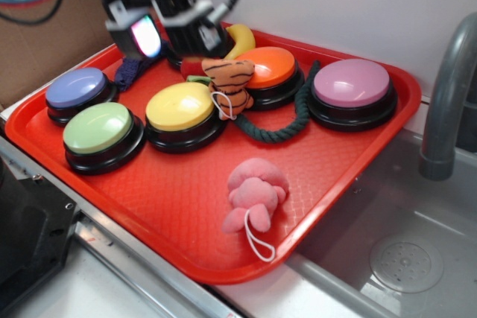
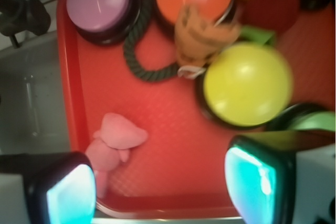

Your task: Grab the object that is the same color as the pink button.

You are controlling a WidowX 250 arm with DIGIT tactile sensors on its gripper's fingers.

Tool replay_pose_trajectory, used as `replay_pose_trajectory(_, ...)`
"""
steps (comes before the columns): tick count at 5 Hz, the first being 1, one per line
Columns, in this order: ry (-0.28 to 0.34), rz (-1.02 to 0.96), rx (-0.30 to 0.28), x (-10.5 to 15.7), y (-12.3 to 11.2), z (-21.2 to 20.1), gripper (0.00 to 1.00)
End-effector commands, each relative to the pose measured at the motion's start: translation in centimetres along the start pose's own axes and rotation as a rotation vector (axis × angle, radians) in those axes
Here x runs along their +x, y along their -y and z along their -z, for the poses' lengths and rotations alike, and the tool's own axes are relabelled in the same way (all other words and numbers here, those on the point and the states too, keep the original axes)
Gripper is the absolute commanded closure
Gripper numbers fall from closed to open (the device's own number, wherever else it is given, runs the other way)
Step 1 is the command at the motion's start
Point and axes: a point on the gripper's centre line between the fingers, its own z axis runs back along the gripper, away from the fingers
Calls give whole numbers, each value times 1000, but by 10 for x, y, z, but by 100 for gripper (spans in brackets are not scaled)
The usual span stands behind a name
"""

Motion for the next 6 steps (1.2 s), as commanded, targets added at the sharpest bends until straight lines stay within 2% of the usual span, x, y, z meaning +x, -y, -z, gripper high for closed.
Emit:
replay_pose_trajectory(1,-41,-124,-182,-11,34,48,0)
replay_pose_trajectory(2,-128,-197,-149,-16,45,74,0)
replay_pose_trajectory(3,-194,-188,-116,-16,60,97,0)
replay_pose_trajectory(4,-183,-224,-99,-17,62,108,0)
replay_pose_trajectory(5,-157,-260,-100,-13,64,112,14)
replay_pose_trajectory(6,-146,-265,-89,-13,67,112,100)
